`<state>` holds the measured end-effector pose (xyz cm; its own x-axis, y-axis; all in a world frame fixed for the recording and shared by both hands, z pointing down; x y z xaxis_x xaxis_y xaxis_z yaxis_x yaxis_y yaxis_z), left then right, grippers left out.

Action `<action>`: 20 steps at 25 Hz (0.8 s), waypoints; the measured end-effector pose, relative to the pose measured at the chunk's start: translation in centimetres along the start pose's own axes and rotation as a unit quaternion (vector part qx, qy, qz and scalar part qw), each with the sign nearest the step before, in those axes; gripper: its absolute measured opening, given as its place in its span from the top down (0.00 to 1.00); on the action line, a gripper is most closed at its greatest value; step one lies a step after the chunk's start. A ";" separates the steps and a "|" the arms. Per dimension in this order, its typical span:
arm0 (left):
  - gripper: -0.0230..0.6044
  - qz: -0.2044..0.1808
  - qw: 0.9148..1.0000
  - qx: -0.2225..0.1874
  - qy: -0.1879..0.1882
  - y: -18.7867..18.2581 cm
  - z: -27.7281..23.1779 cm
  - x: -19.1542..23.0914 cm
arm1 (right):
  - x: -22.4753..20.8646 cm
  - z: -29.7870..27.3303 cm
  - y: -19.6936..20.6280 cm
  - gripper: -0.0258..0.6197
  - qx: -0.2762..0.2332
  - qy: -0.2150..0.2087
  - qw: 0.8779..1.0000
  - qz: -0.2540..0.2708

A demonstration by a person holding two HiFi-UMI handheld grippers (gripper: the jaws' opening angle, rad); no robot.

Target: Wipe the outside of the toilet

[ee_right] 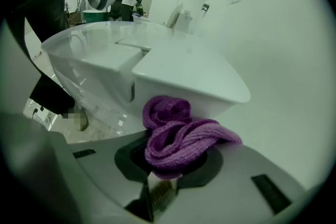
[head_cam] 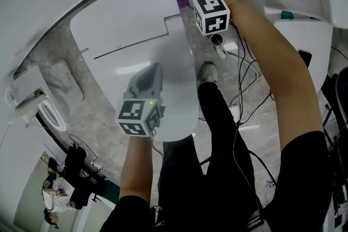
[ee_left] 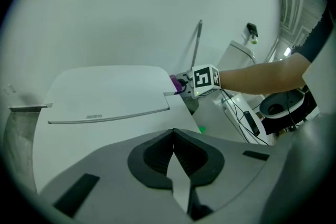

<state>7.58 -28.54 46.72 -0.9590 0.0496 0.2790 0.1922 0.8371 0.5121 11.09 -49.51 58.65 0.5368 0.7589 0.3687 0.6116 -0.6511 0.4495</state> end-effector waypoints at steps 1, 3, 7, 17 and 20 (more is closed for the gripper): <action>0.95 0.003 1.000 0.000 -0.001 0.1 0.0 0.2 | -0.1 -0.5 0.2 0.83 0.003 -0.003 1.000 -0.006; 0.95 0.009 1.000 0.002 -0.003 0.4 -0.1 0.3 | 0.3 -1.3 0.7 0.83 0.007 -0.013 1.000 -0.022; 0.95 0.018 1.000 0.007 0.000 0.8 0.1 0.1 | 1.5 -2.4 1.1 0.83 0.002 -0.023 0.998 -0.064; 0.95 -0.004 1.000 0.020 0.011 3.1 0.6 -1.0 | 6.6 -2.9 0.6 0.83 -0.006 -0.034 0.991 -0.132; 0.95 -0.010 0.999 0.030 0.014 4.6 0.9 -1.2 | 8.6 -2.6 0.0 0.83 -0.005 -0.032 0.989 -0.144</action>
<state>9.44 -24.24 48.04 -0.9562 0.0174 0.2923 0.1593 0.8685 0.4693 14.22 -42.96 63.94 0.3766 0.9102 0.1726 0.7386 -0.4074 0.5371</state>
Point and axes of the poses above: the fingertips, and each gripper's own axes: z backward along the fingers, x to its left, y out of its underside, the point moved 4 cm from there along z, backward along the fingers, and after that the axes turned 3 degrees about z, right-handed, at the moved point
